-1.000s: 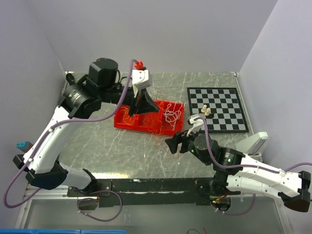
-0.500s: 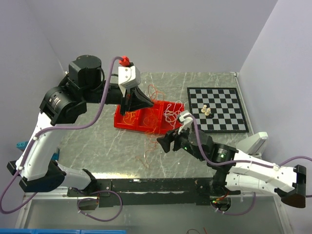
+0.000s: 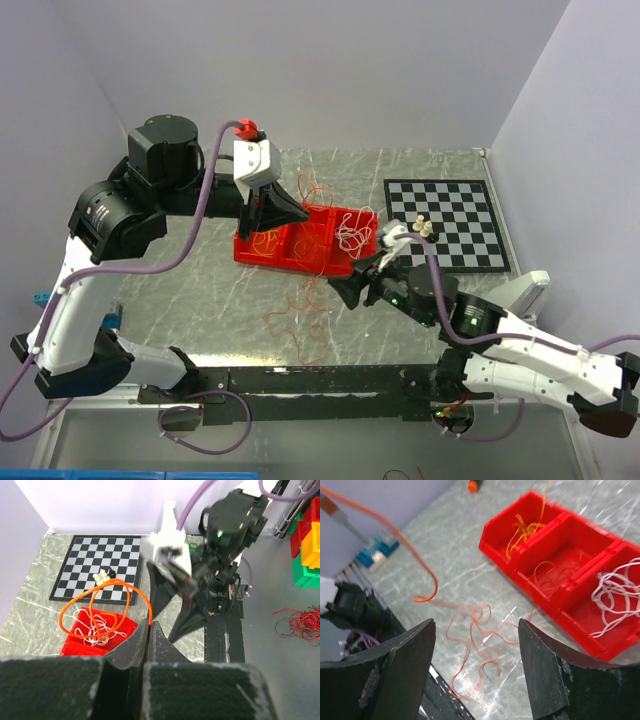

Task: Untangle the cables

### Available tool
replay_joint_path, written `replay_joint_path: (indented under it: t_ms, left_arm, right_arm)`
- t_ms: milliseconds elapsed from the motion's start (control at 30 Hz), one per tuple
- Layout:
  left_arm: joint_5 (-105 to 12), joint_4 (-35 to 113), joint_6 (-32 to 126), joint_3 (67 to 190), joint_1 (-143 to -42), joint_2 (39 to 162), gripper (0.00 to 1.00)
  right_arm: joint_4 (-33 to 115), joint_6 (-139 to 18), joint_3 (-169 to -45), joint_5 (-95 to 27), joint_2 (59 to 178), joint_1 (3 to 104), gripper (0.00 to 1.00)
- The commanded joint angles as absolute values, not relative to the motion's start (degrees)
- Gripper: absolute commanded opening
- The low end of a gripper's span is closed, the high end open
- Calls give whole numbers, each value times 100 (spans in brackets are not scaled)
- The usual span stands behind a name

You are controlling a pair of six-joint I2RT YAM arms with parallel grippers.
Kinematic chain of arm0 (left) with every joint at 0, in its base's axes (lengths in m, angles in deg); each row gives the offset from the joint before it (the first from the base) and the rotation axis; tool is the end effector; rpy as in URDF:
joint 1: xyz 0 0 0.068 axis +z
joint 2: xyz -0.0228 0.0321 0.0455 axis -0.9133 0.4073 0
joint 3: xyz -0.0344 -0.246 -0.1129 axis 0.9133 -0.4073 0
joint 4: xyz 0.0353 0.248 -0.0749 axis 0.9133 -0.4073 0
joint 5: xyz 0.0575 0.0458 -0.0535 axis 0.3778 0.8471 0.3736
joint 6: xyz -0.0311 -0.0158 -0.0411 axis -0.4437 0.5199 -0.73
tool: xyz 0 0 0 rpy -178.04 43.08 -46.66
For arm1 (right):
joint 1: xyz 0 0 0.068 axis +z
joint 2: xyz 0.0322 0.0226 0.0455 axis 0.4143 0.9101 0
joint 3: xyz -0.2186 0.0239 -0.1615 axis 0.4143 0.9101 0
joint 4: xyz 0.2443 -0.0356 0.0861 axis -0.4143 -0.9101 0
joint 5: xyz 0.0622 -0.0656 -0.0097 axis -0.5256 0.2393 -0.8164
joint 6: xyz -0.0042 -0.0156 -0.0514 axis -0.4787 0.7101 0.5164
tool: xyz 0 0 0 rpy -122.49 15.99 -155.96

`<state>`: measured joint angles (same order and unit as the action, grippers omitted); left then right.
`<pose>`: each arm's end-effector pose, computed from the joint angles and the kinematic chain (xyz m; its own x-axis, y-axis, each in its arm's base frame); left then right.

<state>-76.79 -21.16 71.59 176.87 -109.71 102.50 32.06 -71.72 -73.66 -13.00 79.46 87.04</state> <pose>0.1269 -0.1522 0.5567 0.0330 0.2048 -0.9782 0.9931 0.1036 0.0552 0.0880 0.1513 0.3340 -0.3029 0.0706 -0.9504 -0.6959 0.6650 0.2712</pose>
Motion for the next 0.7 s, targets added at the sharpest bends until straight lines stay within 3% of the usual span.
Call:
replay_joint_path:
  t_ms: [0,467,667]
  left_arm:
    - [-7642,-2108,7205,17923,-11008,10099,1]
    - [-5173,-572,6888,18450,-11026,9862,1]
    - [-4882,379,7239,17503,-11026,9571,1]
  right_arm:
    - [3277,-6982,-7785,-1747,8394,8679,73]
    - [3329,-7466,-7047,-1572,8096,8688,78]
    - [3417,-7597,-6871,-1229,7921,8679,78]
